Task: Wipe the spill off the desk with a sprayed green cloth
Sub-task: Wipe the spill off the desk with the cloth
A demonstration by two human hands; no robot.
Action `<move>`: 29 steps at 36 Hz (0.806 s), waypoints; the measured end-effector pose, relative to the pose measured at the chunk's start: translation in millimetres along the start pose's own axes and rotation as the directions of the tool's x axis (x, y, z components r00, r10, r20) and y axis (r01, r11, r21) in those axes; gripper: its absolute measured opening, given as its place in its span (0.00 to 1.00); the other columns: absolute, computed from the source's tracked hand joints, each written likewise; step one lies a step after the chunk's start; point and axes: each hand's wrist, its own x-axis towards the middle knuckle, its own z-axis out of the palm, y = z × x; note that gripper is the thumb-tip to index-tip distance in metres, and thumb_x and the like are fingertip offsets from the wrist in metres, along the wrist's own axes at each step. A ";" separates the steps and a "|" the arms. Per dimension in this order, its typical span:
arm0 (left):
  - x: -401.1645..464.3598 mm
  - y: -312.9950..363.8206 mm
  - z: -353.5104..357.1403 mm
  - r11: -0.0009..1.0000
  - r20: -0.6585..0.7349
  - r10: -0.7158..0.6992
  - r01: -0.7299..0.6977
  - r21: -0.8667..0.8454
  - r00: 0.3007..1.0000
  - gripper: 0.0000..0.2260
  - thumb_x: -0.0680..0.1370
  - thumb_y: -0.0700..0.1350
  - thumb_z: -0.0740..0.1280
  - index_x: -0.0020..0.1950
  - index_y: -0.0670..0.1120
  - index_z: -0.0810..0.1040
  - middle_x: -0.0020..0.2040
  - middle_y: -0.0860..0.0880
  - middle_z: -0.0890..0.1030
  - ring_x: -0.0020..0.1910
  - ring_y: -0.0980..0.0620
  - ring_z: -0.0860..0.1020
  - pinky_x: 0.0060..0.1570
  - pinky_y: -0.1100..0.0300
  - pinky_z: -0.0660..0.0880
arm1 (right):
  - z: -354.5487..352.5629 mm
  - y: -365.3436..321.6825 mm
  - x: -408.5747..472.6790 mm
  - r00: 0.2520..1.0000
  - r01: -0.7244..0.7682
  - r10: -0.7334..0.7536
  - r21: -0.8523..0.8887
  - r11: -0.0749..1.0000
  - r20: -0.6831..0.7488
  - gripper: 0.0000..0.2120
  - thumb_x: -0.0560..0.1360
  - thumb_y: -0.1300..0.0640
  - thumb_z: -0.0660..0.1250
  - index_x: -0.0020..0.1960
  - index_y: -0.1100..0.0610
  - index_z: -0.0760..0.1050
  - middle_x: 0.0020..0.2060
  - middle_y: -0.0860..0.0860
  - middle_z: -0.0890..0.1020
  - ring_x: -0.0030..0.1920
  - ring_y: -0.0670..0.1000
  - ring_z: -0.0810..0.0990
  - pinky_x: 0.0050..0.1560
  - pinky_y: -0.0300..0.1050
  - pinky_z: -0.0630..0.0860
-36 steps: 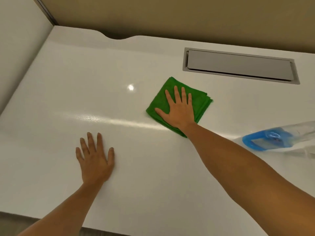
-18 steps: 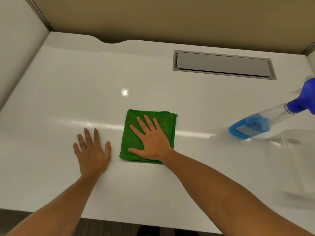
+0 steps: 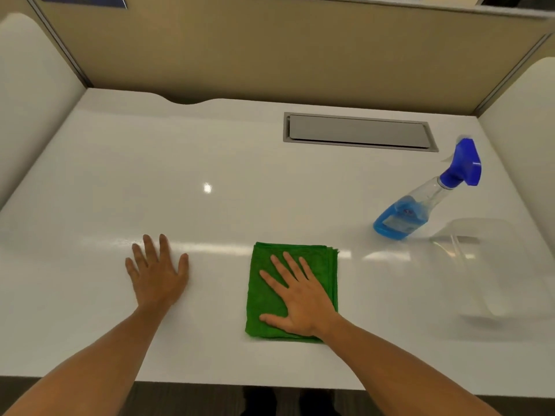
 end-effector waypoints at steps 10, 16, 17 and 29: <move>-2.2 2.5 -21.2 0.999 0.044 0.038 -0.039 0.016 0.998 0.36 0.79 0.68 0.47 0.81 0.49 0.53 0.82 0.42 0.50 0.80 0.36 0.47 0.77 0.37 0.47 | -6.4 10.8 0.1 1.000 0.006 -0.008 0.050 0.999 0.028 0.44 0.73 0.21 0.47 0.82 0.40 0.43 0.83 0.49 0.43 0.82 0.55 0.36 0.79 0.61 0.37; -25.9 44.2 -26.9 0.973 -0.019 0.223 -0.224 -0.061 0.975 0.38 0.75 0.69 0.48 0.75 0.46 0.68 0.73 0.42 0.71 0.70 0.38 0.70 0.68 0.41 0.67 | -32.0 20.8 -6.6 0.984 -0.127 0.170 0.434 0.892 -0.061 0.35 0.79 0.34 0.59 0.81 0.46 0.57 0.80 0.45 0.63 0.81 0.48 0.53 0.81 0.51 0.53; -29.0 51.0 -25.5 0.961 -0.022 0.264 -0.265 -0.078 0.964 0.37 0.75 0.69 0.50 0.73 0.46 0.71 0.69 0.42 0.75 0.65 0.39 0.74 0.63 0.42 0.71 | -35.2 23.1 -10.1 0.963 -0.175 0.251 0.485 0.857 -0.097 0.32 0.80 0.38 0.61 0.80 0.48 0.61 0.78 0.46 0.67 0.80 0.49 0.58 0.79 0.49 0.57; -65.7 123.9 -28.2 0.900 0.254 0.296 -0.180 -0.396 0.921 0.23 0.76 0.59 0.70 0.64 0.44 0.78 0.52 0.48 0.83 0.51 0.50 0.80 0.52 0.56 0.77 | -55.6 51.1 -41.8 0.603 -0.678 0.759 0.660 0.325 0.245 0.31 0.75 0.53 0.71 0.73 0.64 0.66 0.64 0.59 0.75 0.59 0.56 0.77 0.55 0.47 0.74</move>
